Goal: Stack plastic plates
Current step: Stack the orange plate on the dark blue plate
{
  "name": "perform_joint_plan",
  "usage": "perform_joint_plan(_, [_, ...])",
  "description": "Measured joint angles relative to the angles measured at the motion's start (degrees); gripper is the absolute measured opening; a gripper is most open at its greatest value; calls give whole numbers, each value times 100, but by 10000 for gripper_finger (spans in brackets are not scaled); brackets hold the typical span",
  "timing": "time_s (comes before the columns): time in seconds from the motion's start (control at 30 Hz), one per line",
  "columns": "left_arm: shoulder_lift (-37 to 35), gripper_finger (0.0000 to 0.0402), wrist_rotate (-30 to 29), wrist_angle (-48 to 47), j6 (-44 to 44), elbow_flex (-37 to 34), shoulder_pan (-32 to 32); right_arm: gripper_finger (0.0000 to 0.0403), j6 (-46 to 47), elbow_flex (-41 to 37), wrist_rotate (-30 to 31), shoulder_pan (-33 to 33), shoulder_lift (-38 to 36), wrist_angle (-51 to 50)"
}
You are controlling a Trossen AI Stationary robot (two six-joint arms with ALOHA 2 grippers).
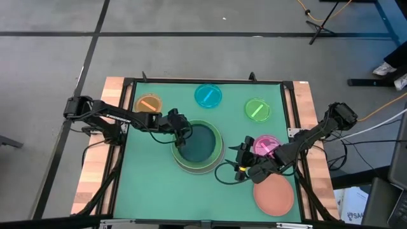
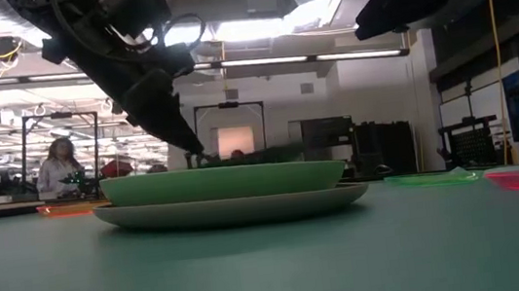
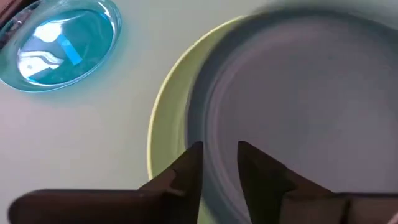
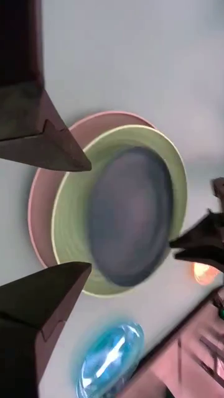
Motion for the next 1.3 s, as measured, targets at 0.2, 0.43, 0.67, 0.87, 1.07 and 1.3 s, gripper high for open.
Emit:
perform_joint_plan(0.2, [-585, 102, -11, -413, 148, -2, -345, 240, 385, 105, -732, 12, -161, -625])
perform_joint_plan(0.43, [-1168, 102, -72, -28, 140, -415, -1172, 240, 1575, 186, -1614, 13, -466, -2065])
perform_joint_plan(0.67, [-1306, 102, -170, 1206, 25, -1008, -2112, 240, 2457, 98, -2201, 151, -460, -2901])
perform_joint_plan(0.87, [-1308, 102, -177, 1483, 44, -1062, -2631, 240, 2438, -106, -3199, 213, -450, -2884])
perform_joint_plan(1.07, [-1308, 102, -187, 1502, 142, -1062, -2770, 240, 2684, -298, -4168, 364, -448, -2851])
perform_joint_plan(1.3, [-1308, 102, -205, 1500, 146, -1062, -2768, 240, 2694, -579, -4400, 720, -342, -2756])
